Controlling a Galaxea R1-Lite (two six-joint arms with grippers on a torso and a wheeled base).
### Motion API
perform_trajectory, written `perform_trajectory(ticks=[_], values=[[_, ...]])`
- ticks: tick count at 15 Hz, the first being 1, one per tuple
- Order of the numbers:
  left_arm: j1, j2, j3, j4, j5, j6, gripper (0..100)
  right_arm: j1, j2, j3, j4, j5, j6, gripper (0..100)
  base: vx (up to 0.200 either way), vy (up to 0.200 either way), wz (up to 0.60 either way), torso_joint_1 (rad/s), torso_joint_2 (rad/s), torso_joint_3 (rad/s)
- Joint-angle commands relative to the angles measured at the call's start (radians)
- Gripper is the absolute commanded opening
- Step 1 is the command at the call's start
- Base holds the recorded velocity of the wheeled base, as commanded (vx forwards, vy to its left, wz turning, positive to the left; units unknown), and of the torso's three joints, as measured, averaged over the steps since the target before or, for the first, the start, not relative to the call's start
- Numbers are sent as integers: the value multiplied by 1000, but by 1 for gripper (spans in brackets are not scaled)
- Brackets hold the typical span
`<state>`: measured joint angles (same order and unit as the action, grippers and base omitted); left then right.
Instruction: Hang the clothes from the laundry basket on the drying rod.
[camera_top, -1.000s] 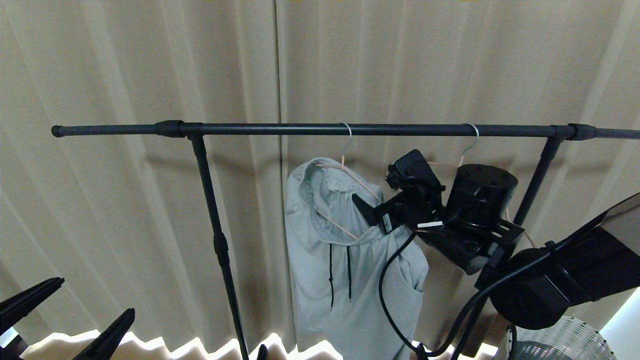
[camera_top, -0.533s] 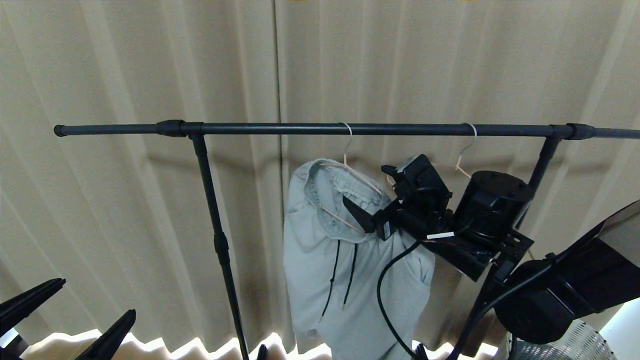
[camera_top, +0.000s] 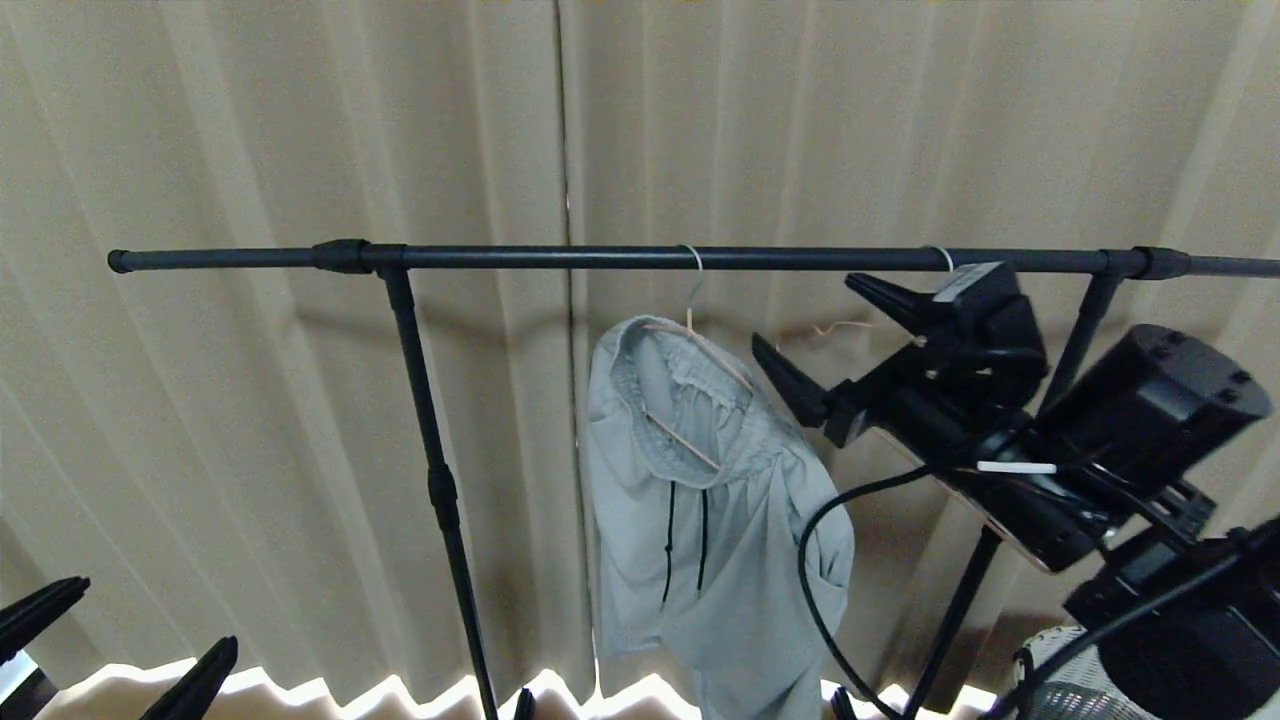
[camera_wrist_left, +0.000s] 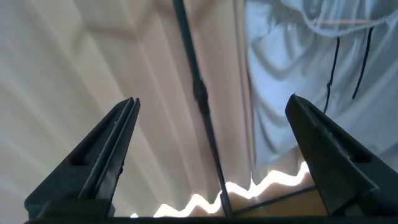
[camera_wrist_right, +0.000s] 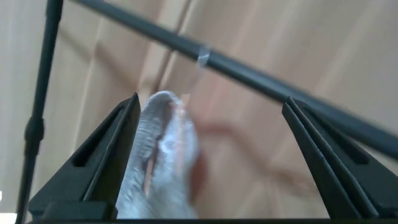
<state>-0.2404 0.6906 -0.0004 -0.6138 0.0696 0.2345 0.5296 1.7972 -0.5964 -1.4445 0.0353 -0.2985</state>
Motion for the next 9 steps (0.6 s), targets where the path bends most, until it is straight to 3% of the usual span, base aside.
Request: perform_trajectory(ticks=[1, 3, 5, 6, 9], values=[[69, -215, -32, 187, 7, -1, 100, -76, -249, 211, -1, -5, -1, 100, 0, 0, 0, 0, 0, 0], [98, -327, -61, 324, 47, -32, 100, -155, -369, 368, 12, -9, -2, 100, 0, 0, 0, 0, 0, 0], [101, -384, -69, 378, 131, -83, 100, -321, -499, 524, 121, -8, 1, 100, 0, 0, 0, 0, 0, 0], [113, -433, -85, 456, 148, -83, 100, -418, -561, 572, 210, -8, 18, 100, 0, 0, 0, 0, 0, 0], [119, -563, -174, 737, 147, -83, 100, -645, -699, 575, 527, -8, 116, 100, 0, 0, 0, 0, 0, 0]])
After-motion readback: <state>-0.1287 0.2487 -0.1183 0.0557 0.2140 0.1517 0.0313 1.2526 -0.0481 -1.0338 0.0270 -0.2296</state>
